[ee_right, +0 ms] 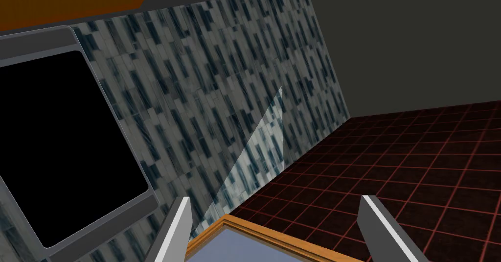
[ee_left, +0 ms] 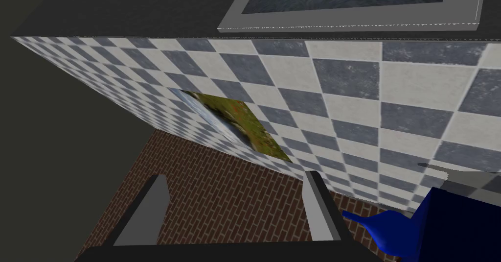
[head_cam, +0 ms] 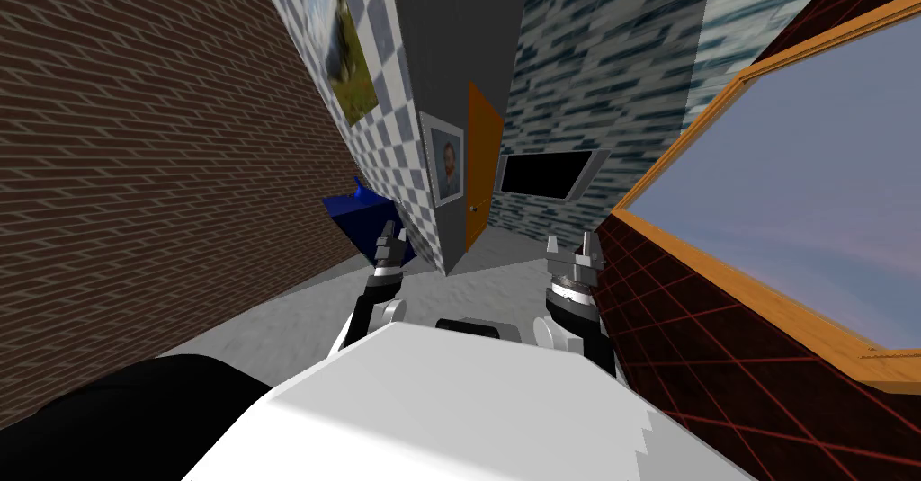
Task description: Pull the door open
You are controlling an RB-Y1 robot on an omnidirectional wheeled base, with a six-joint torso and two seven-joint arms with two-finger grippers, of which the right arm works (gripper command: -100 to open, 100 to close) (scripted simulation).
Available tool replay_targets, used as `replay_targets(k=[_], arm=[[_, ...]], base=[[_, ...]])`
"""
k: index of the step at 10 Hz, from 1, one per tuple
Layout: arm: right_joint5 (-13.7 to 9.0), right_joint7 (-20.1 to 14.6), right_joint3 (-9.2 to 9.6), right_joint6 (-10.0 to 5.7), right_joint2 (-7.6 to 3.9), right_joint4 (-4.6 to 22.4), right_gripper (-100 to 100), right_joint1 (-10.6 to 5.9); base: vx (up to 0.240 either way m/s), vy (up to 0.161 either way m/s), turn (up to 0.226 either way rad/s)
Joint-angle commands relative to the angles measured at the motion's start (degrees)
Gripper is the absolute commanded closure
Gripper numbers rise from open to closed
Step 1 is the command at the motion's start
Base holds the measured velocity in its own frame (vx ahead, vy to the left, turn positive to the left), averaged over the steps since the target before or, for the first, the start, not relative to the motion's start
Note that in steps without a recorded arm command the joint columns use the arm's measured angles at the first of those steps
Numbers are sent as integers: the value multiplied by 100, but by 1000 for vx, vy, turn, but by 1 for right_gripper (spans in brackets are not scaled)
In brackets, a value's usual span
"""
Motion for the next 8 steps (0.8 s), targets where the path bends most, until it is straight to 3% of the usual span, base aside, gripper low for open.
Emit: replay_targets(k=[1,8], arm=[[66,114,30,-22,-71,128,-100,-41],[363,627,162,-118,-301,701,-100,-228]], base=[[73,-58,12],[155,-94,26]])
